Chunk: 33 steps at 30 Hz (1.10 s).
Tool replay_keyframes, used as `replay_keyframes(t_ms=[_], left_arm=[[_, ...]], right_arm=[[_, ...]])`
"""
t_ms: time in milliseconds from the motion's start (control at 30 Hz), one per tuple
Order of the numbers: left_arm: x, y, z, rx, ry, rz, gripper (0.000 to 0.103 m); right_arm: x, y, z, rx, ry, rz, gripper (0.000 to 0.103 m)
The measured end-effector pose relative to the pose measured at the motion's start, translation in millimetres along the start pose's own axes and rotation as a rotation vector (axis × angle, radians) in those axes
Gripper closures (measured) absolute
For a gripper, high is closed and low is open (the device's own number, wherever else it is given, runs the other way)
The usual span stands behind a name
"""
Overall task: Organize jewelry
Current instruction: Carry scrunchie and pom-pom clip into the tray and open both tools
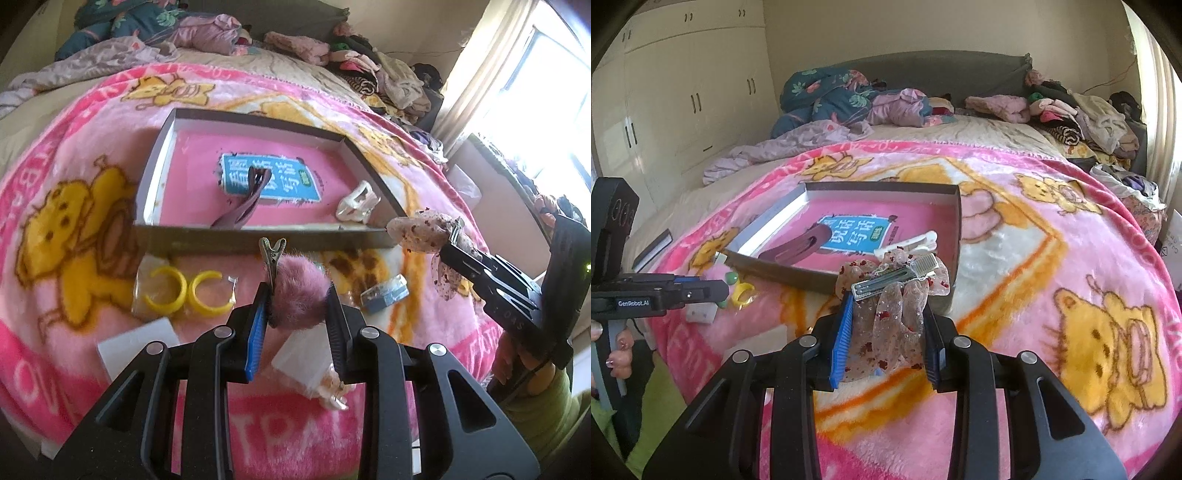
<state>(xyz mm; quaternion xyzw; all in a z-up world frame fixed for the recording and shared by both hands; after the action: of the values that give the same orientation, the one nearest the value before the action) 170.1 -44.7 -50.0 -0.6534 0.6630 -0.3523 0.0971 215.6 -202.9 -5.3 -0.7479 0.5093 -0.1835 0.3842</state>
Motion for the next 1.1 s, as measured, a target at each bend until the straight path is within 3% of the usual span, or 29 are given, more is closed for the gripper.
replay_keyframes(t_ms=[1100], left_arm=[[-55.4,-64.9,14.3,0.059,-0.061,-0.065,0.081]], right_arm=[[-38.3,-58.6,49.3,0.029,-0.05,-0.052,0.071]])
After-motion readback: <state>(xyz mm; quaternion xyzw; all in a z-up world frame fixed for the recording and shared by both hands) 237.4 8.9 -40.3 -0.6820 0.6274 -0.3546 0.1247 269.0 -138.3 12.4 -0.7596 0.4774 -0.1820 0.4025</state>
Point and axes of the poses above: each gripper's, at about its wrist camera, not at the fingertips, and z roughly the way its jaws point, x to its right, y to its underside, the point moved 6 cm from there along z, roughly the way its jaws point, and after that the axes turned 1 degree about z, right-handed, at the moved point
